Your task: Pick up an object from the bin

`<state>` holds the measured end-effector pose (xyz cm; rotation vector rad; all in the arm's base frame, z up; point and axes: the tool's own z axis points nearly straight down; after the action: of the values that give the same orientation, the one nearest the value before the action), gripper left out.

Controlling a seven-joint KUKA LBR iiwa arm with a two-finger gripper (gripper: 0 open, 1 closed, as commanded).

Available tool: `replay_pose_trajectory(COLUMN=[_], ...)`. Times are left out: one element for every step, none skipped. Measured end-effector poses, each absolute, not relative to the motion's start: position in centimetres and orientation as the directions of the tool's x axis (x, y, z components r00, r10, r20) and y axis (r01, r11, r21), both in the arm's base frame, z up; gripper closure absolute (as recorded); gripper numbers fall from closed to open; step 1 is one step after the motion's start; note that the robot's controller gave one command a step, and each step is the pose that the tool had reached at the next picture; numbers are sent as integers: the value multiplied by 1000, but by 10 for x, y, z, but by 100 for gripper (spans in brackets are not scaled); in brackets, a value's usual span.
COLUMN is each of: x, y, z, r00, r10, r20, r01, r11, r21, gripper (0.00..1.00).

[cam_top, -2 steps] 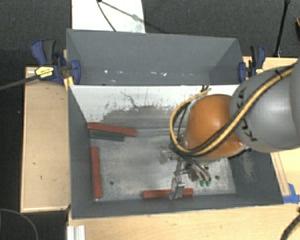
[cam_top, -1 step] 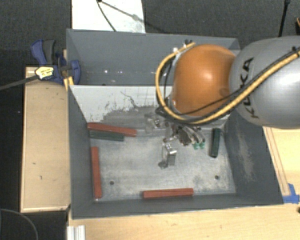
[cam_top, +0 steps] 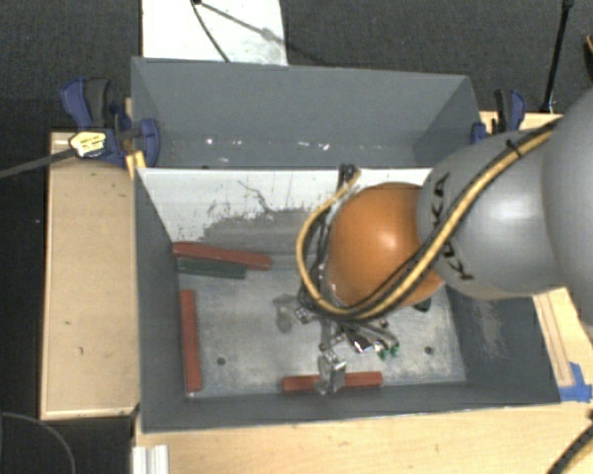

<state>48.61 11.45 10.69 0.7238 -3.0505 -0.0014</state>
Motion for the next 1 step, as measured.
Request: replay_pose_trajectory(x=[487], y=[31], z=[70], r00=[-934], r10=[-357], r20=[-5], r01=[-357], r11=[934], r21=[-2], gripper=[0])
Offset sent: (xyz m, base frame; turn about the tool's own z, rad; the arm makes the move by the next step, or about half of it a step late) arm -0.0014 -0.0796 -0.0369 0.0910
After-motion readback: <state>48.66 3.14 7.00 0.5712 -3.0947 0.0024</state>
